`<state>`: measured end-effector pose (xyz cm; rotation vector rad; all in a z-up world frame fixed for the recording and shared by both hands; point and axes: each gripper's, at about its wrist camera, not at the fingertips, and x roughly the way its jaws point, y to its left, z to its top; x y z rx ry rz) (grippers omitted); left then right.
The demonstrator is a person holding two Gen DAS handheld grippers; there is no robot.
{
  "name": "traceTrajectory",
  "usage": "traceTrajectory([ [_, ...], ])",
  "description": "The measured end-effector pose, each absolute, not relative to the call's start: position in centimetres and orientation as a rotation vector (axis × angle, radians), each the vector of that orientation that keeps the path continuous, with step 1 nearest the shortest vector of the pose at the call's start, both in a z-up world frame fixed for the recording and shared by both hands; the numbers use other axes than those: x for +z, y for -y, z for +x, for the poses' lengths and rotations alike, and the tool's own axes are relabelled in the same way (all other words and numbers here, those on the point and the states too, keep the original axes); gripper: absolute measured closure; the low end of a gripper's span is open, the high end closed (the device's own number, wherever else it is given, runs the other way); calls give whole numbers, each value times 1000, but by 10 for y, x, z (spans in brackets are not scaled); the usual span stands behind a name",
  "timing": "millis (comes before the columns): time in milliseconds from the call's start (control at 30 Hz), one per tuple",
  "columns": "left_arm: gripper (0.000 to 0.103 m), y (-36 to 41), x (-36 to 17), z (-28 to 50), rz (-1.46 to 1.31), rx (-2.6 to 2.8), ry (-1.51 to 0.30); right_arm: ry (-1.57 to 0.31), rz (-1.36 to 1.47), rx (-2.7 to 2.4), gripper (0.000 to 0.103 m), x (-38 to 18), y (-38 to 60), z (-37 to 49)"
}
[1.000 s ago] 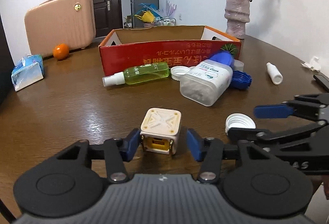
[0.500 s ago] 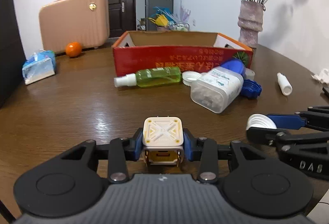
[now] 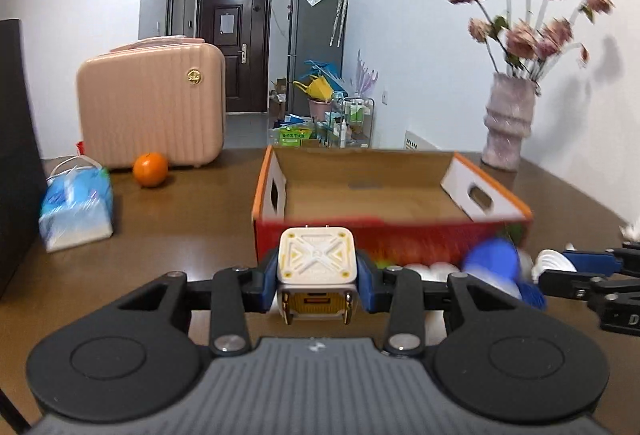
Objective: Organize rigid objects
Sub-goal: 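Carry the adapter and cap into the box and open both tools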
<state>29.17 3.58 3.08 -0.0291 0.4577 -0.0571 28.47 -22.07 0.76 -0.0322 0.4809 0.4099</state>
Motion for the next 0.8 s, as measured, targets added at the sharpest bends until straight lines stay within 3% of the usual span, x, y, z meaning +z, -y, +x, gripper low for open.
traceTrajectory([
  [133, 64, -38, 50, 358, 13, -35, -457, -509, 39, 423, 64, 28, 231, 353],
  [267, 64, -38, 58, 448, -17, -75, -568, -586, 55, 398, 64, 38, 232, 443],
  [467, 64, -16, 27, 559, 195, -67, -698, -779, -65, 267, 64, 18, 211, 576],
  [600, 64, -17, 1, 589, 240, -64, -792, -809, -225, 194, 64, -2, 191, 615],
  [667, 63, -19, 1, 590, 217, -87, -798, -779, -257, 176, 55, -12, 186, 617],
  [700, 63, -20, 3, 589, 208, -98, -774, -794, -264, 167, 44, -17, 185, 619],
  [767, 63, -21, 1, 589, 205, -103, -784, -794, -250, 173, 40, -17, 185, 619],
  [800, 61, -20, -1, 590, 212, -101, -797, -780, -239, 177, 33, -16, 186, 617],
])
